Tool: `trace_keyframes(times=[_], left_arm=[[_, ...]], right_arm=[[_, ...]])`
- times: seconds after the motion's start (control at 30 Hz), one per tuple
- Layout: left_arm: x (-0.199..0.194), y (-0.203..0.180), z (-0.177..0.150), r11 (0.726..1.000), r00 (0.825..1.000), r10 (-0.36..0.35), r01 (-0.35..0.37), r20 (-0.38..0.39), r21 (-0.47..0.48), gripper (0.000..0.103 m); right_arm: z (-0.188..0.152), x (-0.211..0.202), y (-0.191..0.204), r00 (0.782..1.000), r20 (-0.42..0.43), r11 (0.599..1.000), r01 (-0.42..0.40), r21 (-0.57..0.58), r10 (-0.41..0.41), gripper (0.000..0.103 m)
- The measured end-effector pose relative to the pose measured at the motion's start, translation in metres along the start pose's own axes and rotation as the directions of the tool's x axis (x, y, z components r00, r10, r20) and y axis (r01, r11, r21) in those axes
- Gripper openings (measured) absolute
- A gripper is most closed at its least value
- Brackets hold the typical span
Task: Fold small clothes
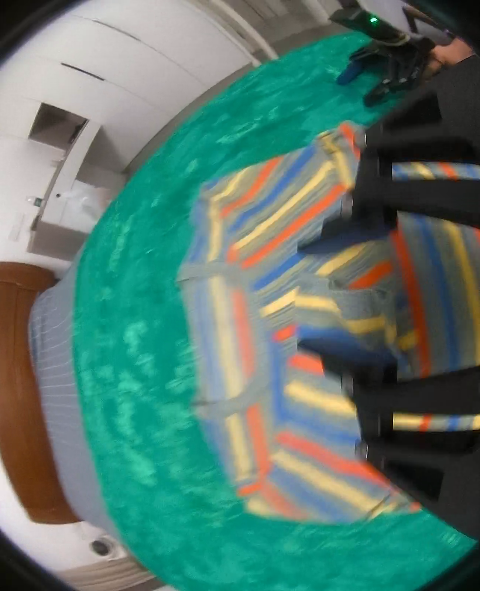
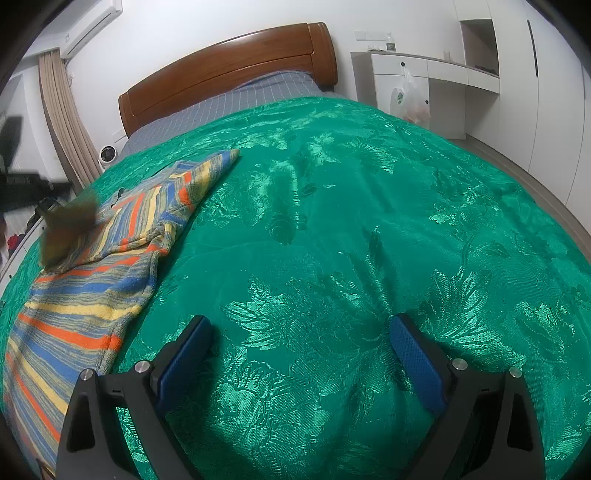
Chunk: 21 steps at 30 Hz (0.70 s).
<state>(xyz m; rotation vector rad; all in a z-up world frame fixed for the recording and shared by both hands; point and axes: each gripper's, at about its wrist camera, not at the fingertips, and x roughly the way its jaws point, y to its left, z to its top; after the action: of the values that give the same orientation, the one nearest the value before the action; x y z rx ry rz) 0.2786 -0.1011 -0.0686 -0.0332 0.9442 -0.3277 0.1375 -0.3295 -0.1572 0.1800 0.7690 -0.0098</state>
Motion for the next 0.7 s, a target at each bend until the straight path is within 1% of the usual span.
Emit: trace_keyframes(times=[0.03,0.07,0.1,0.13,0.17,0.2,0.27,0.3,0.33,0.4,0.43,0.47,0.53,0.57,0.6,0.63,0.7], left_arm=[[-0.008,0.005,-0.007,0.999,0.999,-0.039,0.039,0.015,-0.009,0.054],[-0.016,0.011,-0.01,0.998,0.998,-0.059,0.06,0.027,-0.02,0.055],[-0.03,0.028,-0.015,0.997,0.997,-0.066,0.068,0.049,-0.04,0.056],[-0.038,0.042,-0.016,0.997,0.996,-0.056,0.06,0.066,-0.054,0.058],[-0.048,0.057,-0.021,0.997,0.996,-0.034,0.04,0.084,-0.068,0.059],[-0.059,0.079,-0.028,0.997,0.995,0.009,-0.001,0.101,-0.081,0.06],[-0.07,0.114,-0.04,0.993,0.992,0.086,-0.078,0.093,-0.088,0.061],[-0.069,0.133,-0.049,0.99,0.991,0.119,-0.114,0.061,-0.088,0.061],[-0.066,0.145,-0.055,0.988,0.991,0.133,-0.129,0.034,-0.087,0.061],[-0.055,0.16,-0.07,0.988,0.99,0.137,-0.138,-0.015,-0.07,0.061],[-0.05,0.163,-0.074,0.988,0.99,0.141,-0.142,-0.023,-0.063,0.061],[-0.046,0.165,-0.078,0.987,0.989,0.147,-0.148,-0.023,-0.061,0.061],[-0.036,0.169,-0.082,0.982,0.986,0.166,-0.166,-0.007,-0.095,0.061],[-0.031,0.171,-0.08,0.979,0.986,0.169,-0.168,0.003,-0.118,0.061],[-0.026,0.172,-0.079,0.975,0.984,0.178,-0.174,0.014,-0.136,0.06],[-0.02,0.171,-0.077,0.973,0.982,0.185,-0.18,0.026,-0.145,0.054],[-0.011,0.17,-0.073,0.972,0.98,0.193,-0.184,0.051,-0.148,0.028]], right_arm=[[0.0,0.0,0.0,1.0,0.001,1.0,0.0,0.0,0.0,0.096],[0.0,0.0,0.0,1.0,0.001,1.0,-0.001,0.0,0.001,0.096],[0.0,0.0,0.0,1.0,0.003,1.0,-0.001,0.0,0.001,0.096],[-0.001,0.0,0.0,1.0,0.003,1.0,-0.001,0.0,0.001,0.096],[-0.001,0.0,0.0,1.0,0.005,1.0,-0.001,0.0,0.001,0.096],[-0.001,-0.001,0.0,1.0,0.006,1.0,-0.001,0.0,0.001,0.096],[-0.001,-0.001,0.0,1.0,0.005,1.0,-0.001,0.0,0.001,0.096],[-0.001,-0.001,0.0,1.0,0.004,1.0,-0.001,0.0,0.001,0.096],[-0.001,-0.001,0.0,1.0,0.0,1.0,0.0,-0.001,0.0,0.096],[0.0,-0.001,0.001,1.0,-0.012,1.0,-0.001,-0.002,0.001,0.097],[0.002,-0.001,0.0,1.0,-0.025,1.0,-0.007,-0.003,0.007,0.097],[0.005,-0.001,0.0,0.999,-0.042,1.0,-0.012,-0.002,0.012,0.097],[0.017,-0.009,0.001,0.997,-0.076,1.0,-0.022,0.005,0.023,0.096],[0.023,-0.015,0.003,0.997,-0.077,1.0,-0.026,0.008,0.027,0.093],[0.033,-0.026,0.008,0.997,-0.065,0.999,-0.038,0.007,0.039,0.092],[0.04,-0.033,0.014,0.997,-0.055,0.999,-0.05,0.001,0.05,0.092],[0.056,-0.046,0.031,0.995,-0.041,0.996,-0.091,-0.018,0.09,0.092]])
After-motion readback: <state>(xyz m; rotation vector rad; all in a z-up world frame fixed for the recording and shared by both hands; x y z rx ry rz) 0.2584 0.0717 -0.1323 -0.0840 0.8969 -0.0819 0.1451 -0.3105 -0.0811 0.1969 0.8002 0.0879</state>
